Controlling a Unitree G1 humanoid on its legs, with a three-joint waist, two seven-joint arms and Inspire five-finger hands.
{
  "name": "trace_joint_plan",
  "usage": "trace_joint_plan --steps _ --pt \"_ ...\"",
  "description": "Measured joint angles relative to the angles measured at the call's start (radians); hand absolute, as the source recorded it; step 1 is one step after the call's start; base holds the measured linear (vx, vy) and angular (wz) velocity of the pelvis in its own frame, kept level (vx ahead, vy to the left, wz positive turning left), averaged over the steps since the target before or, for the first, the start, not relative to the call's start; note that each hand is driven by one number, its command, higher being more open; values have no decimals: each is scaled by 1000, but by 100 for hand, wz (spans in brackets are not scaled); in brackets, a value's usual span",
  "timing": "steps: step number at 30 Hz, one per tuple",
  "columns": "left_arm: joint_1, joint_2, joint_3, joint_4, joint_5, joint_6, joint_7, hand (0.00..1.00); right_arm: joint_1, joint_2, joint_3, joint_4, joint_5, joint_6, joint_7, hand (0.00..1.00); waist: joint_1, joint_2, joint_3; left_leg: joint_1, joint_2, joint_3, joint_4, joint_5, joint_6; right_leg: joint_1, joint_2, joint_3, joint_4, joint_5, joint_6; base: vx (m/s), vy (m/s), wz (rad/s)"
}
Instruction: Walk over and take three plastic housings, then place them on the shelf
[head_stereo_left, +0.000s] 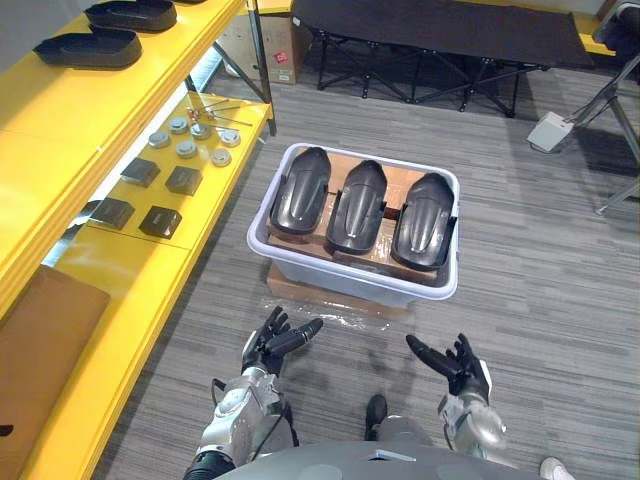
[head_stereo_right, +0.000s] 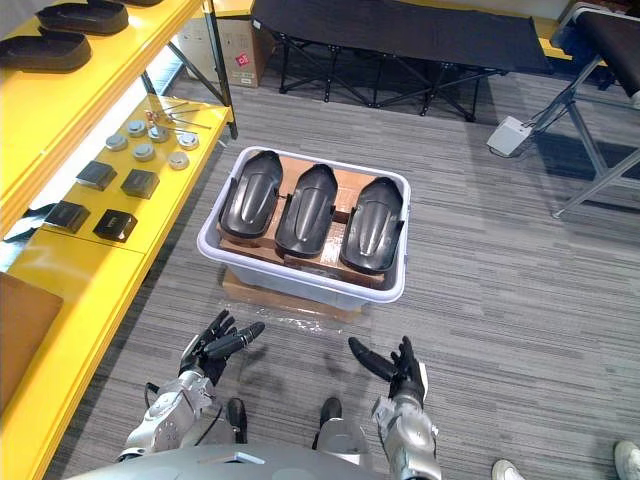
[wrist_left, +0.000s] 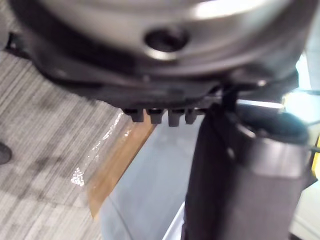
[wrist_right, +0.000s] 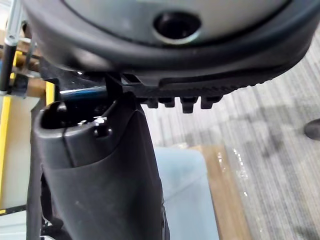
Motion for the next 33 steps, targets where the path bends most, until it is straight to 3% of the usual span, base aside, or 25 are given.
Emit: trace_joint_plan --steps 7,11,17,22,30,33 --pt "21 25 1 66 45 18 -1 100 128 59 37 -119 34 -4 10 100 -23 1 -4 63 -2 65 -48 0 0 11 4 53 -14 3 4 9 15 -26" --pt "46 23 -25 122 49 23 -1 100 197 53 42 -269 49 -7 20 100 -53 -17 -16 69 5 114 -48 1 1 0 13 81 -30 8 8 -82 -21 -32" --pt "45 35 -18 146 50 24 0 100 218 39 4 -418 69 6 34 100 -51 -31 -21 77 19 160 -55 5 -4 -12 31 116 -51 32 8 -59 -24 -24" --pt "43 55 16 156 82 18 7 100 67 -41 -72 -429 85 42 17 100 -45 -40 9 49 27 170 -34 3 -4 -31 36 120 -62 47 14 -19 -14 -9" --pt "42 85 91 163 124 14 32 100 -246 -191 -119 -315 218 97 -31 100 8 -47 97 -32 34 123 29 -11 -1 -66 28 81 -56 57 23 -3 -5 14" --pt "-8 81 100 160 125 12 28 100 -437 -281 -135 -180 234 105 -38 100 32 -21 175 -108 34 84 94 -26 16 -102 19 46 -40 78 22 -62 20 30"
